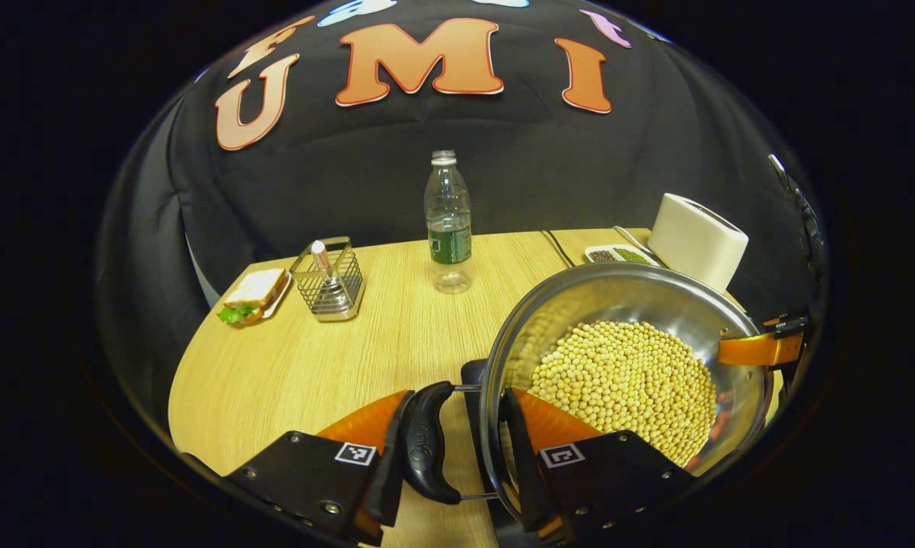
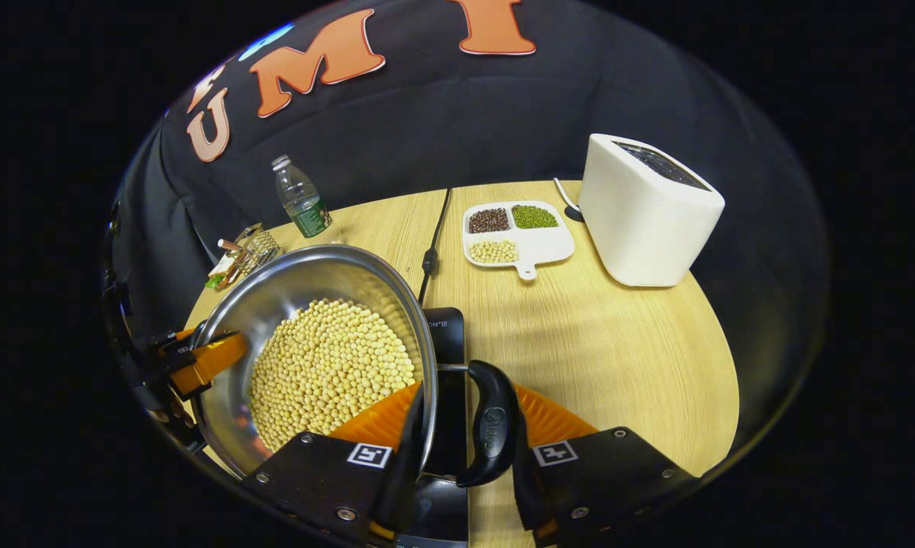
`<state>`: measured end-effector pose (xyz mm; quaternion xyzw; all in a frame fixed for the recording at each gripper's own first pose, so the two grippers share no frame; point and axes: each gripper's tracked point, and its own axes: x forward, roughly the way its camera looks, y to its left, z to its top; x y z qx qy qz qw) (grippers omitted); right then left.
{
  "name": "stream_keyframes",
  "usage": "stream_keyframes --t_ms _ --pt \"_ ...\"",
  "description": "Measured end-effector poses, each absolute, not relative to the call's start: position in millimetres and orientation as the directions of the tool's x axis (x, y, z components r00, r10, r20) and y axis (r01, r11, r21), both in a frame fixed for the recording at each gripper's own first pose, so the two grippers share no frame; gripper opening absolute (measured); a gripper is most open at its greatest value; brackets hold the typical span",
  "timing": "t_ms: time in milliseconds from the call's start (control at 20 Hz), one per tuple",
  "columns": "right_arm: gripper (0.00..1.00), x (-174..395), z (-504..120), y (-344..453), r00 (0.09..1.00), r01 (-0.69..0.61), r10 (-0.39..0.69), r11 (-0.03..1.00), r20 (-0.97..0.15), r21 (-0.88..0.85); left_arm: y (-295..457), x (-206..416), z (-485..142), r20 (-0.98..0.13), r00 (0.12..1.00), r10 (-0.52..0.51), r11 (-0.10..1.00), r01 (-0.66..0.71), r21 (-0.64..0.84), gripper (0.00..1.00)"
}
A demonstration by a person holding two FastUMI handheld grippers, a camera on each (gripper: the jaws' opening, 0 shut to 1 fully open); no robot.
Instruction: First push the handle of the pot to place it horizontally, then grasp the pot with both hands and set it on the induction cooktop.
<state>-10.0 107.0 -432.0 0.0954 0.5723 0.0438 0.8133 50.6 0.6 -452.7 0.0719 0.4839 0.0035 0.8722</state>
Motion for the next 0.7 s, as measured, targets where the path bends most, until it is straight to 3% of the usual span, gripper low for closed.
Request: stream_keyframes --t_ms 150,200,300,450,500,550,700 --pt "0.51 -12.8 -434.5 106.9 0.328 0.02 0.189 0.978 -0.925 0.207 1.1 46.4 -452.8 -0.846 0.528 0.069 0.99 0.069 0.124 0.63" --pt "0.58 -11.9 -432.8 106.7 0.333 0.013 0.2 0.976 -0.922 0.216 0.2 47.0 -453.9 -0.847 0.527 0.067 0.991 0.065 0.119 0.63" --pt "0.63 -12.7 -428.1 106.0 0.34 -0.011 0.23 0.971 -0.912 0.241 0.0 41.5 -451.6 -0.853 0.519 0.063 0.991 0.072 0.117 0.66" --pt "0.68 -5.8 -409.2 91.4 0.422 -0.073 0.238 0.971 -0.875 0.229 -0.8 42.1 -436.2 -0.837 0.544 0.049 0.994 0.056 0.095 0.67" --pt "0.79 -4.6 -398.8 85.0 0.451 -0.086 0.234 0.972 -0.861 0.219 2.2 45.4 -426.6 -0.82 0.57 0.055 0.993 0.055 0.105 0.66" --pt "0.82 -2.5 -385.9 77.7 0.48 -0.097 0.226 0.974 -0.848 0.205 4.5 47.9 -410.6 -0.798 0.6 0.063 0.992 0.052 0.117 0.66" --pt "0.9 4.9 -337.7 60.3 0.587 -0.119 0.208 0.978 -0.782 0.171 14.5 63.1 -349.6 -0.696 0.71 0.108 0.981 0.037 0.19 0.84"
